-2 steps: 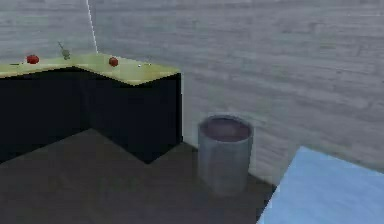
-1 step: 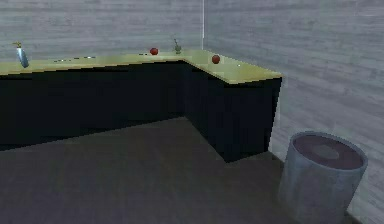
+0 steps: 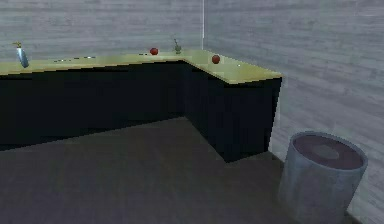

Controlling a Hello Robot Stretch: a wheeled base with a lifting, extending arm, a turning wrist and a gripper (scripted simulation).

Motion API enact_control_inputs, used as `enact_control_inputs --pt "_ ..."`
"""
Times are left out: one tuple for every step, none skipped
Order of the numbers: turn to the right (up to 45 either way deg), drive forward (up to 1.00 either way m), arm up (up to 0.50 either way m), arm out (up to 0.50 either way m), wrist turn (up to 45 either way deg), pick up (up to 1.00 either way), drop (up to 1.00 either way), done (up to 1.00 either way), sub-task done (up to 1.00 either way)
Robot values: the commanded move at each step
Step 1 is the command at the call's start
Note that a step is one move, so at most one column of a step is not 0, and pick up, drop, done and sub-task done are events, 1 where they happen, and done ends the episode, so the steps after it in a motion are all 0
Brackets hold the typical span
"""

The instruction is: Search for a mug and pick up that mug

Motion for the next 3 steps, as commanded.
enact_control_inputs --pt "0.0 0.0 0.36 0.0 0.0 0.0 0.0 0.0 0.0" --pt "0.0 0.0 0.0 0.5 0.0 0.0 0.0 0.0 0.0" --pt "0.0 0.0 0.0 0.0 45.0 0.0 0.0 0.0 0.0"
